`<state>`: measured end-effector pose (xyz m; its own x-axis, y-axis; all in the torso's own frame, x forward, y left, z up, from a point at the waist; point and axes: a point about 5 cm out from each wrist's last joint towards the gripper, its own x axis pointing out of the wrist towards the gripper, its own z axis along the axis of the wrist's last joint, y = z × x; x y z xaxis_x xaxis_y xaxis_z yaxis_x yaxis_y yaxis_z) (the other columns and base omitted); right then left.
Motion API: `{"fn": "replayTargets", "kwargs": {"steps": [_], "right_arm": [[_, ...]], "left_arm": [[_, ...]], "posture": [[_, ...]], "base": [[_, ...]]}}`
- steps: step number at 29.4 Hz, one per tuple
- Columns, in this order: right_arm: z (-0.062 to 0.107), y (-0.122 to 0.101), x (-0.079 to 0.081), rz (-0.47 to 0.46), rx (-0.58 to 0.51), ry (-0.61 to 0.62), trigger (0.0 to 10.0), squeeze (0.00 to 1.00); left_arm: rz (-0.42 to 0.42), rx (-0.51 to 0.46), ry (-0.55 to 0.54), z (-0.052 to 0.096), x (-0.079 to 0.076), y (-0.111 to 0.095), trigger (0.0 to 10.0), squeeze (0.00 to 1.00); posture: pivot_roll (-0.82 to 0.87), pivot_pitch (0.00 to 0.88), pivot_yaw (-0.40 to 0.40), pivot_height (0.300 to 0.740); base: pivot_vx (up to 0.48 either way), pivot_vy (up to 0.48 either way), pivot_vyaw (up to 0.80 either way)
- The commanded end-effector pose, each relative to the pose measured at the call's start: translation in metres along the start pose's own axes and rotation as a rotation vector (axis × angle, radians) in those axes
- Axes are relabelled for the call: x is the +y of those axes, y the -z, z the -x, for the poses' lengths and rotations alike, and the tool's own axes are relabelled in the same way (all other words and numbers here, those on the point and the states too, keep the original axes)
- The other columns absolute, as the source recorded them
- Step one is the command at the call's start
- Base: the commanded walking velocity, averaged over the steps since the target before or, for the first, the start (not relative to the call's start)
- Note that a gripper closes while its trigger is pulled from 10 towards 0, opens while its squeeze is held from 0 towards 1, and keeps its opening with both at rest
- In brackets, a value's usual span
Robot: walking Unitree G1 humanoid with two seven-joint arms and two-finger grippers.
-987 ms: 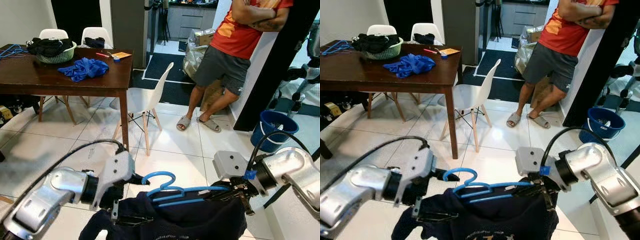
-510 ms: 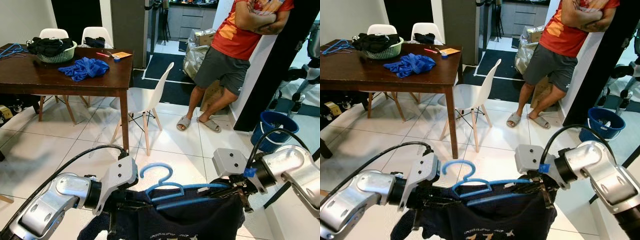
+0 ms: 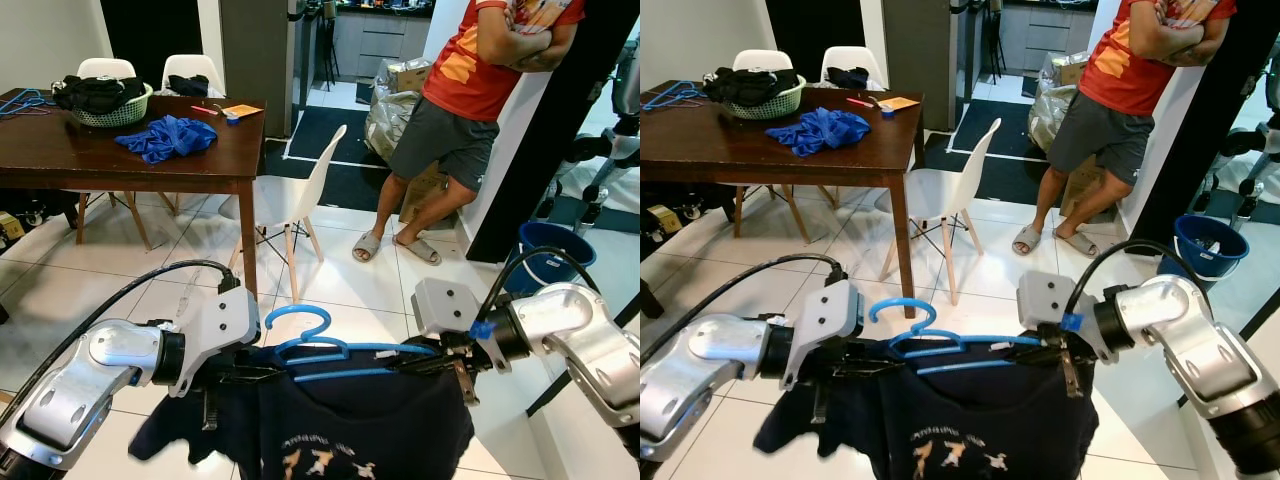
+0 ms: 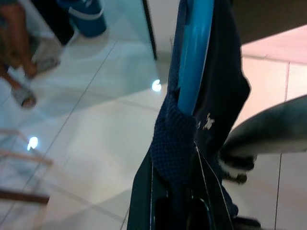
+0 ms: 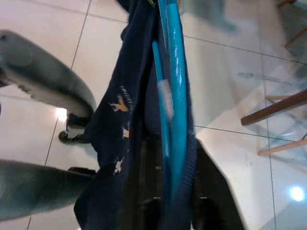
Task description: Hang hanger
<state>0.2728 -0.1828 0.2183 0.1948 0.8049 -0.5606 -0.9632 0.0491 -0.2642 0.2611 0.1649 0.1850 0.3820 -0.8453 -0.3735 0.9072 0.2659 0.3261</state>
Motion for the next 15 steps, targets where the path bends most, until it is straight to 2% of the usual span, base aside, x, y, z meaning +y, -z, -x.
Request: {"fn": "replayTargets", "kwargs": {"steps": [1,2,3,4,5,7,8,11,12,13,14,15], "right_arm": [[0.002,-0.002,-0.002,-0.028,-0.041,0.010,10.0,1.00],[0.004,-0.006,-0.006,-0.062,-0.122,0.037,10.0,1.00],[0.004,-0.006,-0.006,-0.062,-0.122,0.037,10.0,1.00],[0.008,-0.008,-0.010,-0.086,-0.189,0.074,10.0,1.00],[0.008,-0.008,-0.010,-0.086,-0.189,0.074,10.0,1.00],[0.025,-0.007,-0.020,-0.119,-0.274,0.169,10.0,1.00],[0.025,-0.007,-0.020,-0.119,-0.274,0.169,10.0,1.00],[0.047,0.003,-0.033,-0.151,-0.302,0.341,10.0,1.00],[0.047,0.003,-0.033,-0.151,-0.302,0.341,10.0,1.00],[0.060,0.015,-0.046,-0.203,-0.307,0.528,10.0,1.00],[0.060,0.015,-0.046,-0.203,-0.307,0.528,10.0,1.00],[0.065,0.021,-0.051,-0.228,-0.304,0.617,10.0,1.00]], "left_arm": [[0.008,0.018,-0.070,0.011,0.008,0.001,0.0,0.00],[0.010,0.013,-0.074,0.016,0.009,-0.001,0.0,0.00],[0.010,0.013,-0.074,0.016,0.009,-0.001,0.0,0.00],[0.011,0.010,-0.070,0.022,0.009,-0.003,0.0,0.00],[0.011,0.010,-0.070,0.022,0.009,-0.003,0.0,0.00],[-0.002,0.036,-0.054,0.032,0.009,-0.004,0.0,0.00],[-0.002,0.036,-0.054,0.032,0.009,-0.004,0.0,0.00],[-0.007,0.043,-0.080,0.039,0.012,-0.003,0.0,0.00],[-0.007,0.043,-0.080,0.039,0.012,-0.003,0.0,0.00],[0.005,0.002,-0.121,0.043,0.015,-0.007,0.0,0.00],[0.005,0.002,-0.121,0.043,0.015,-0.007,0.0,0.00],[0.013,-0.022,-0.136,0.045,0.016,-0.009,0.0,0.00]], "posture": [[0.03,0.000,-0.066,0.740],[0.04,0.000,-0.070,0.740],[0.04,0.000,-0.070,0.740],[0.04,0.000,-0.070,0.740],[0.04,0.000,-0.070,0.740],[0.04,0.000,-0.069,0.740],[0.04,0.000,-0.069,0.740],[0.04,0.000,-0.068,0.740],[0.04,0.000,-0.068,0.740],[0.03,0.000,-0.066,0.740],[0.03,0.000,-0.066,0.740],[0.03,0.000,-0.066,0.740]], "base": [[0.000,0.000,0.00],[0.000,0.000,0.00],[0.000,0.000,0.00],[0.000,0.000,0.00],[0.000,0.000,0.00],[0.000,0.000,0.00],[0.000,0.000,0.00],[0.000,0.000,0.00],[0.000,0.000,0.00],[0.000,0.000,0.00],[0.000,0.000,0.00],[0.000,0.000,0.00]]}}
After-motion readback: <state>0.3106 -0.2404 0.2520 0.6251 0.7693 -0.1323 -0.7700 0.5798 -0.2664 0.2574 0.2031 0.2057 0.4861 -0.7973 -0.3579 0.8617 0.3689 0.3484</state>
